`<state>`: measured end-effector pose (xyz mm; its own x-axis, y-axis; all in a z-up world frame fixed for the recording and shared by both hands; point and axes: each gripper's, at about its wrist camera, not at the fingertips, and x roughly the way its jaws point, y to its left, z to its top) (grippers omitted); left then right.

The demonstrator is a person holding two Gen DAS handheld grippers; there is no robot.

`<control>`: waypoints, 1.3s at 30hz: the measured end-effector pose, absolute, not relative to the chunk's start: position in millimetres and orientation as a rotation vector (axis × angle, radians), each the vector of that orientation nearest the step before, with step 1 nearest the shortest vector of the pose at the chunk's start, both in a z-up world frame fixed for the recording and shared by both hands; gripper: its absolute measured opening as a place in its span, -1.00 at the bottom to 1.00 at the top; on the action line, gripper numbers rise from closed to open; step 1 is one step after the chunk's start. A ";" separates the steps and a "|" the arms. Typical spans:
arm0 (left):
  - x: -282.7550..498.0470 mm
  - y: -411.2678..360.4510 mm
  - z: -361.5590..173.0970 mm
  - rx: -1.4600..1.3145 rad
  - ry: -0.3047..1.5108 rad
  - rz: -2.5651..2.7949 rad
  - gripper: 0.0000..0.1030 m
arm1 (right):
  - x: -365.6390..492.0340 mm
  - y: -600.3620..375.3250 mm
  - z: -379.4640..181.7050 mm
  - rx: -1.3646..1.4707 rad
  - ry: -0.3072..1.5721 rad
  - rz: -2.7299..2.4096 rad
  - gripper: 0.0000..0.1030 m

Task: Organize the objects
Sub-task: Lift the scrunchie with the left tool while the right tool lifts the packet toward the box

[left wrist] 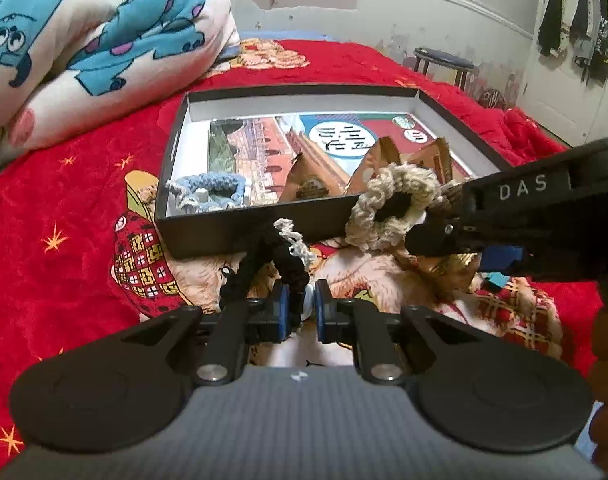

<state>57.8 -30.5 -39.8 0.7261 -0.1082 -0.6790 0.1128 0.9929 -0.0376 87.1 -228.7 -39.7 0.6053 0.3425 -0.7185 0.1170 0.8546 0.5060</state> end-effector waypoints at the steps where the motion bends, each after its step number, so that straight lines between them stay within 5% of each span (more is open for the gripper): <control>1: 56.9 -30.7 -38.6 0.004 0.748 -0.126 -0.68 | 85.6 -229.4 -38.2 0.551 0.916 0.141 -0.36; 18: 38.6 -30.7 -11.0 -0.055 0.649 -0.147 -0.68 | 63.4 -236.0 -23.6 0.651 0.854 0.207 -0.40; 39: 19.8 -10.9 39.2 -0.146 0.431 -0.180 -0.68 | 28.0 -236.3 35.2 0.626 0.514 0.225 -0.40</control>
<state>19.8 -10.9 39.2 0.8932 -0.2041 -0.4008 0.1426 0.9736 -0.1780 28.0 -236.3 35.2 0.8514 0.3513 -0.3894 -0.0478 0.7914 0.6094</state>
